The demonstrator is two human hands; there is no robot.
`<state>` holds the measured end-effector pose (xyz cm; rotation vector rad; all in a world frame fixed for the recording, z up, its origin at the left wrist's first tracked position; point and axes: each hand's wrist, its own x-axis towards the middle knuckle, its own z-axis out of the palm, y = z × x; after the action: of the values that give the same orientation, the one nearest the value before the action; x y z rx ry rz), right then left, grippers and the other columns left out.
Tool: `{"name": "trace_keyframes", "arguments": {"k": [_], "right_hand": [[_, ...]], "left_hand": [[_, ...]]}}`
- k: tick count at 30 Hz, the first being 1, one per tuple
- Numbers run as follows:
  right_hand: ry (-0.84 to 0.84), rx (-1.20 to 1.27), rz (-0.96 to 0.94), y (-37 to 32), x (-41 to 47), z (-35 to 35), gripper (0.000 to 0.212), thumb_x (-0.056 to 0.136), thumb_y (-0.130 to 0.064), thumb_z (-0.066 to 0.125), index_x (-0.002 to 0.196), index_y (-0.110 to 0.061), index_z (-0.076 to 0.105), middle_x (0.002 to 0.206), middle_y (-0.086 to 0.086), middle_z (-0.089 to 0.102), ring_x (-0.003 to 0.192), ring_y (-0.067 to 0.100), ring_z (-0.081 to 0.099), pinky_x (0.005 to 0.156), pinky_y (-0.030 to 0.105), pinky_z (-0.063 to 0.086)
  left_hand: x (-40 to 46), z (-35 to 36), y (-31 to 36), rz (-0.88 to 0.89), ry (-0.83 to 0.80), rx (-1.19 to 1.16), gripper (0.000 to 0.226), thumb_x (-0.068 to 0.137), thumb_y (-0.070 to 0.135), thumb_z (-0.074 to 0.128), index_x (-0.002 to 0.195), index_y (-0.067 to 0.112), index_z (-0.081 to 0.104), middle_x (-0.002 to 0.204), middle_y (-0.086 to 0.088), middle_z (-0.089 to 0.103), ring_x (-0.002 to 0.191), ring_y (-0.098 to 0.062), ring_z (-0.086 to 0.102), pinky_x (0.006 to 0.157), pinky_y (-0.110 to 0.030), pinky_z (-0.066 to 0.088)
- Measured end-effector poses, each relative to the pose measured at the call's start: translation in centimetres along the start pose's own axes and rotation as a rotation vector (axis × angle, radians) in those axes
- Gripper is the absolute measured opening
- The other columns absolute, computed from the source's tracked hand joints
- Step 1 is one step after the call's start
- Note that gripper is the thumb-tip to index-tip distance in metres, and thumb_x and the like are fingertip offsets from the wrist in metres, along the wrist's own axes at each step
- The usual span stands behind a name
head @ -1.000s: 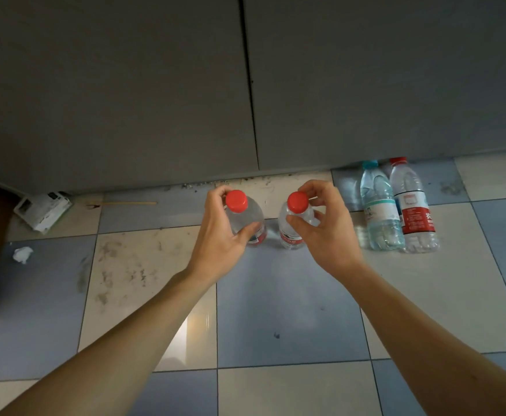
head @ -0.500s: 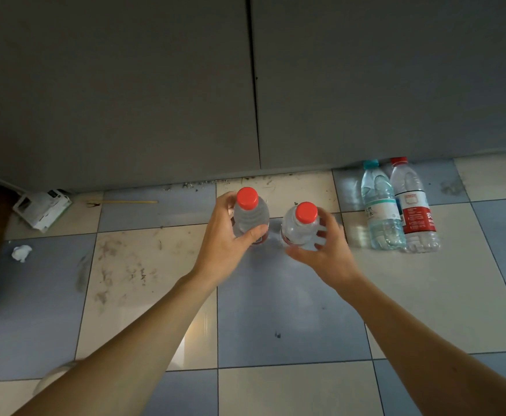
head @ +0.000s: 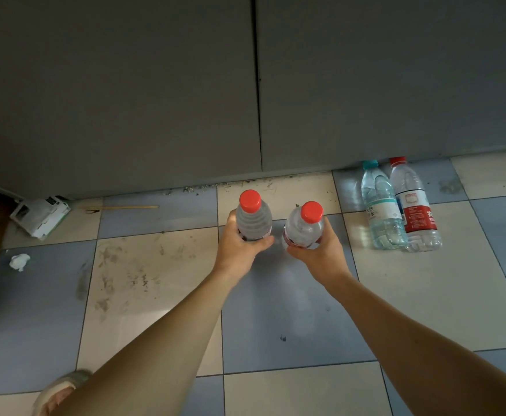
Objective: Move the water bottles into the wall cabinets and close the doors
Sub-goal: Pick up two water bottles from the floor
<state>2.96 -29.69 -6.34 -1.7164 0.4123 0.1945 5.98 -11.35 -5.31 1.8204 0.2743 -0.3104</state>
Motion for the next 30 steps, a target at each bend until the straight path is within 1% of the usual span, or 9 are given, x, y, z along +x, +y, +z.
{"name": "trace_keyframes", "arguments": {"k": [2, 4, 6, 8, 11, 18, 23, 27, 30], "right_hand": [[0.018, -0.002, 0.016, -0.6, -0.8, 0.0, 0.065, 0.071, -0.007, 0.090, 0.121, -0.033, 0.057, 0.108, -0.012, 0.069, 0.096, -0.001, 0.066, 0.072, 0.011, 0.053], [0.026, -0.023, 0.024, -2.0, -1.6, -0.1, 0.061, 0.070, -0.010, 0.091, 0.116, -0.033, 0.059, 0.101, -0.016, 0.071, 0.091, -0.006, 0.066, 0.068, 0.007, 0.050], [0.014, -0.038, 0.024, -4.3, -2.5, -0.3, 0.059, 0.070, -0.012, 0.090, 0.111, -0.040, 0.058, 0.094, -0.023, 0.071, 0.087, -0.011, 0.065, 0.066, 0.004, 0.048], [0.010, -0.048, 0.020, -7.4, -3.7, -0.8, 0.058, 0.070, -0.015, 0.091, 0.107, -0.045, 0.057, 0.095, -0.031, 0.068, 0.088, -0.011, 0.065, 0.065, 0.004, 0.048], [0.021, -0.051, -0.001, -12.9, -5.7, -1.6, 0.056, 0.070, -0.015, 0.091, 0.106, -0.044, 0.058, 0.096, -0.029, 0.070, 0.088, -0.009, 0.066, 0.067, 0.005, 0.049], [0.015, -0.049, -0.020, -29.9, -13.3, -3.3, 0.056, 0.070, -0.019, 0.092, 0.108, -0.042, 0.060, 0.098, -0.026, 0.071, 0.093, -0.009, 0.066, 0.070, 0.005, 0.050], [-0.031, -0.063, -0.064, -45.2, -19.8, -4.7, 0.065, 0.068, -0.031, 0.093, 0.124, -0.035, 0.059, 0.108, -0.021, 0.072, 0.099, -0.003, 0.068, 0.075, 0.010, 0.053], [-0.081, -0.071, -0.104, -57.6, -24.5, -5.9, 0.062, 0.066, -0.035, 0.093, 0.114, -0.047, 0.056, 0.105, -0.033, 0.069, 0.097, -0.010, 0.066, 0.071, 0.006, 0.051], [-0.107, -0.063, -0.143, -66.1, -27.5, -6.3, 0.058, 0.065, -0.032, 0.093, 0.110, -0.042, 0.059, 0.101, -0.031, 0.071, 0.094, -0.007, 0.068, 0.069, 0.007, 0.052]], "left_hand": [[-0.5, -0.6, 0.4, -0.005, -0.016, 0.023, 0.070, 0.071, 0.017, 0.091, 0.131, 0.024, 0.055, 0.114, 0.008, 0.068, 0.106, -0.008, 0.065, 0.087, -0.026, 0.056], [-1.3, -1.5, 1.3, -0.009, -0.028, 0.042, 0.072, 0.071, 0.021, 0.091, 0.133, 0.024, 0.054, 0.117, 0.007, 0.067, 0.109, -0.010, 0.063, 0.086, -0.025, 0.055], [-2.2, -2.5, 2.7, -0.013, -0.039, 0.051, 0.071, 0.072, 0.024, 0.091, 0.132, 0.027, 0.054, 0.117, 0.008, 0.066, 0.109, -0.010, 0.061, 0.078, -0.016, 0.053], [-3.2, -3.6, 5.1, -0.019, -0.045, 0.047, 0.068, 0.071, 0.024, 0.092, 0.128, 0.028, 0.055, 0.114, 0.012, 0.067, 0.105, -0.004, 0.063, 0.069, -0.010, 0.052], [-4.7, -5.8, 10.0, -0.014, -0.041, 0.017, 0.065, 0.069, 0.022, 0.093, 0.124, 0.025, 0.059, 0.109, 0.012, 0.070, 0.094, 0.007, 0.065, 0.068, -0.006, 0.049], [-11.4, -12.7, 26.3, 0.029, -0.050, -0.037, 0.061, 0.067, 0.021, 0.094, 0.118, 0.022, 0.062, 0.109, 0.010, 0.072, 0.100, -0.002, 0.067, 0.074, -0.008, 0.050], [-17.9, -19.1, 40.7, 0.074, -0.046, -0.077, 0.059, 0.069, 0.017, 0.093, 0.120, 0.023, 0.063, 0.106, 0.013, 0.073, 0.099, 0.000, 0.068, 0.073, -0.007, 0.050], [-23.0, -25.1, 52.2, 0.107, -0.036, -0.115, 0.060, 0.068, 0.019, 0.093, 0.120, 0.026, 0.063, 0.106, 0.013, 0.074, 0.101, -0.005, 0.069, 0.080, -0.017, 0.055], [-26.2, -29.8, 59.2, 0.166, 0.003, -0.137, 0.056, 0.066, 0.013, 0.094, 0.113, 0.023, 0.067, 0.101, 0.010, 0.076, 0.097, -0.008, 0.072, 0.078, -0.017, 0.056]]}}
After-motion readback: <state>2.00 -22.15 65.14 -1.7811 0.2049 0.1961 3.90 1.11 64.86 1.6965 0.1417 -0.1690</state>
